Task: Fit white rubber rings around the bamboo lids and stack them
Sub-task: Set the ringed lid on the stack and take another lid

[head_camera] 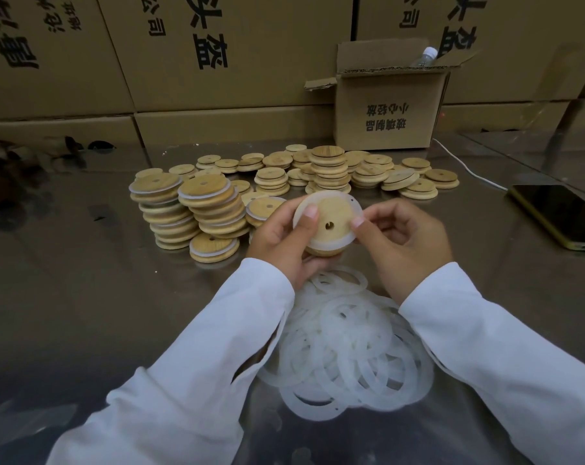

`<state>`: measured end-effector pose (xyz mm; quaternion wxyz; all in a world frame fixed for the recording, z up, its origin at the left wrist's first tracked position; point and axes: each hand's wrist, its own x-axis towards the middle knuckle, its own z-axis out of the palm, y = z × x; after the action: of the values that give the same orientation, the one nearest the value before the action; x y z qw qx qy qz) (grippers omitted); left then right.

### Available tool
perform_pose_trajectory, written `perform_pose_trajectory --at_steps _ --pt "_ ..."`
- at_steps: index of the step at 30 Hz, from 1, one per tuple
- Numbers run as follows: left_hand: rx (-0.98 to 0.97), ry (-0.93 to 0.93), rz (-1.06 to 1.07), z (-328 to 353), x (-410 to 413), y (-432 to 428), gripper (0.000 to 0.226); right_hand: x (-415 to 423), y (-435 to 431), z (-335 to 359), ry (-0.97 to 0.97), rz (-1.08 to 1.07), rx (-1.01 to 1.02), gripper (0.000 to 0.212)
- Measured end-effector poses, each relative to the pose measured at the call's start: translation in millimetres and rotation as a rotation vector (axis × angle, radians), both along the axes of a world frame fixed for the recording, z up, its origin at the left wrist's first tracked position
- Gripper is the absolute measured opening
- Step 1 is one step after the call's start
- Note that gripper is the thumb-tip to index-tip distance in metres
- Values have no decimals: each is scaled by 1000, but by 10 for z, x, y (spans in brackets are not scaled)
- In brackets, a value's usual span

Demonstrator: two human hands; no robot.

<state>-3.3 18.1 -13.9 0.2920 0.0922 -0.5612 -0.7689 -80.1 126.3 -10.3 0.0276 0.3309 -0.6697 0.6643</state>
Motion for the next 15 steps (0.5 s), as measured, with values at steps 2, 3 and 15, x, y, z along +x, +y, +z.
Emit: perform_pose_trajectory --at_steps 2,3,15 --pt "-6 0 -10 -15 -2 -4 17 -24 -2 -10 -9 -38 -2 18" --pt "-25 -4 -8 -24 -2 -5 18 -38 1 -10 -10 -53 1 18" --pt "-369 -119 85 -5 35 15 18 -69 63 25 192 -69 129 21"
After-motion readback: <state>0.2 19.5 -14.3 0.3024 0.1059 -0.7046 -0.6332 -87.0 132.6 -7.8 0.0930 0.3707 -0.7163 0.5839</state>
